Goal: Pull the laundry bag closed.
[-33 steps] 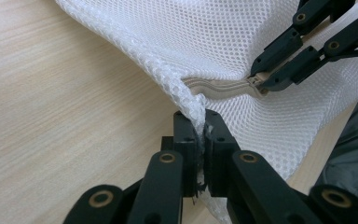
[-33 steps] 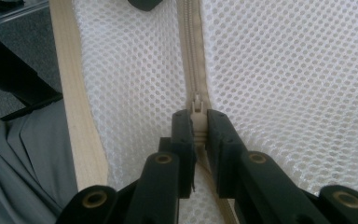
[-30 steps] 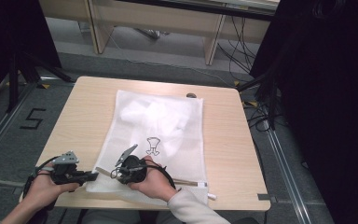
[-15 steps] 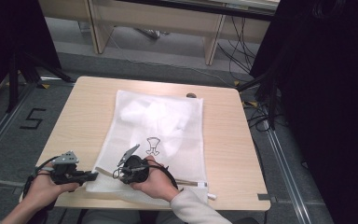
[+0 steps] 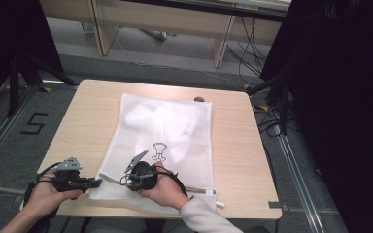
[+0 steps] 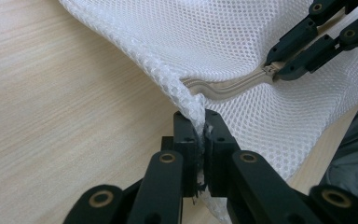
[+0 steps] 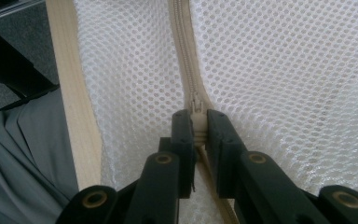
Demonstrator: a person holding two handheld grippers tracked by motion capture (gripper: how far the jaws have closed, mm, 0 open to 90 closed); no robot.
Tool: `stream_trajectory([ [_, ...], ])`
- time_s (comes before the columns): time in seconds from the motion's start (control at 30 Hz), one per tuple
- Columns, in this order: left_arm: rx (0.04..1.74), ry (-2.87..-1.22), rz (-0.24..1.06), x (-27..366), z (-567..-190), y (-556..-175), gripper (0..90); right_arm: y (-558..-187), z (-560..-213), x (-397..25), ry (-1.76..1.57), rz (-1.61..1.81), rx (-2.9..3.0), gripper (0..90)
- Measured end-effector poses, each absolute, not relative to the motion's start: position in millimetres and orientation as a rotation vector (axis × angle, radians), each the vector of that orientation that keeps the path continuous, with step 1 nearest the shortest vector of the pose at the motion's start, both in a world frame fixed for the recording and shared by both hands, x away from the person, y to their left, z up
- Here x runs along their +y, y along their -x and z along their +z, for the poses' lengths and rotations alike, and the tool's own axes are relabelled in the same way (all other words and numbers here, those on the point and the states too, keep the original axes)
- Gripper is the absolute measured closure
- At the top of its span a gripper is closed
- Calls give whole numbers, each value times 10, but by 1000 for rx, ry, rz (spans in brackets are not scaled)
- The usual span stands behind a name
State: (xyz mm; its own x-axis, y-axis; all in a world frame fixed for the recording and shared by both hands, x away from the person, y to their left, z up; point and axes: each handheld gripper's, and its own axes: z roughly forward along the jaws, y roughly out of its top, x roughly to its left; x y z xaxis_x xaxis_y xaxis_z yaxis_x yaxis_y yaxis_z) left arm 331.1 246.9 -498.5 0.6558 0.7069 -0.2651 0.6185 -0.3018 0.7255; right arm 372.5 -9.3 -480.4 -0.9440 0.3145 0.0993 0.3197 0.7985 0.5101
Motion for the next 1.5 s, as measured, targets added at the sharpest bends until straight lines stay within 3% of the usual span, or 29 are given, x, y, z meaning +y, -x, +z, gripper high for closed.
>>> stream_trajectory([
  [1.5,1035,-2012,127,2473,-4992,-3312,851,-3706,-4747,-280,542,-813,-2997,823],
])
